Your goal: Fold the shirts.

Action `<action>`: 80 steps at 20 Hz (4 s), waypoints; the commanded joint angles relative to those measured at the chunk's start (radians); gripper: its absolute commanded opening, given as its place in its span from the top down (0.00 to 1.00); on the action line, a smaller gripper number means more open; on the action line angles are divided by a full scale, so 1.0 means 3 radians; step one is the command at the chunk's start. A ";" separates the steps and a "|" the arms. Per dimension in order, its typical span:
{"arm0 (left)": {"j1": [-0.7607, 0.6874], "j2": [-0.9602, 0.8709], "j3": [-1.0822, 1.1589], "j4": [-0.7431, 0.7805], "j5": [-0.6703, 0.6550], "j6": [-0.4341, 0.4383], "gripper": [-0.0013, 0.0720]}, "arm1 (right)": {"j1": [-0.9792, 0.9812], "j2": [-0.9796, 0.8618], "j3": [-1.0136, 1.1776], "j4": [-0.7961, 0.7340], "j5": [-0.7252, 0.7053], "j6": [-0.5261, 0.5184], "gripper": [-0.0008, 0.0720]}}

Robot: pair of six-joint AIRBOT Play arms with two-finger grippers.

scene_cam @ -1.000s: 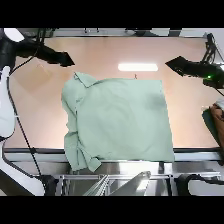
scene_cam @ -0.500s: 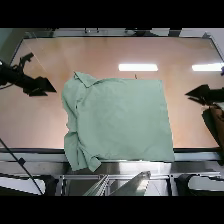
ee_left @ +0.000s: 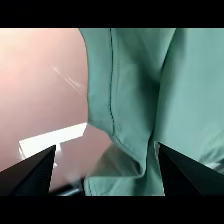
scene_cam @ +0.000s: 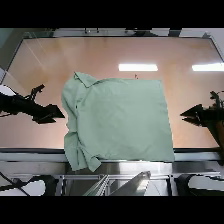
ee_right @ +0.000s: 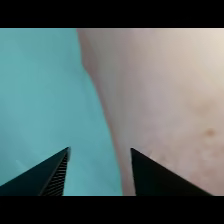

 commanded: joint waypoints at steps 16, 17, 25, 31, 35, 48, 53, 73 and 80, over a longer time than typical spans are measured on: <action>-0.0304 -0.0032 -0.0356 0.0153 -0.0423 -0.0263 0.02 | 0.0155 0.0244 -0.0425 -0.1052 0.0086 0.0612 0.39; -0.0378 0.0067 -0.0572 0.0245 -0.0239 -0.0267 0.02 | 0.0085 0.0324 -0.0566 -0.1057 -0.0013 0.0716 0.38; -0.0716 -0.0127 -0.1077 0.0313 0.0295 -0.0278 0.26 | -0.0008 0.0690 -0.1240 -0.1050 -0.0214 0.0870 0.27; -0.0820 -0.0108 -0.0818 0.0178 0.0209 -0.0078 0.95 | -0.0001 0.0652 -0.1419 -0.1020 -0.0217 0.0707 0.28; -0.0645 0.0086 -0.0804 0.0181 0.0163 -0.0075 0.95 | 0.0191 0.0454 -0.1560 -0.1010 -0.0159 0.0687 0.28; 0.0367 0.1237 -0.0341 -0.2028 -0.1283 0.0735 0.94 | 0.0521 0.1563 0.0058 0.1466 0.0971 0.0092 0.97; 0.1136 0.2017 0.0530 -0.4676 -0.1677 0.1052 0.94 | 0.0167 0.2186 0.1016 0.3526 0.0603 0.0011 0.96; 0.0314 -0.0280 0.2578 -0.1558 -0.0519 0.0581 0.94 | 0.1456 0.1016 0.0903 0.0970 -0.1330 -0.0200 0.97; 0.0165 -0.1874 0.3386 -0.1356 -0.0439 0.0459 0.94 | 0.1344 -0.0855 0.1142 0.2464 -0.1273 -0.0988 0.97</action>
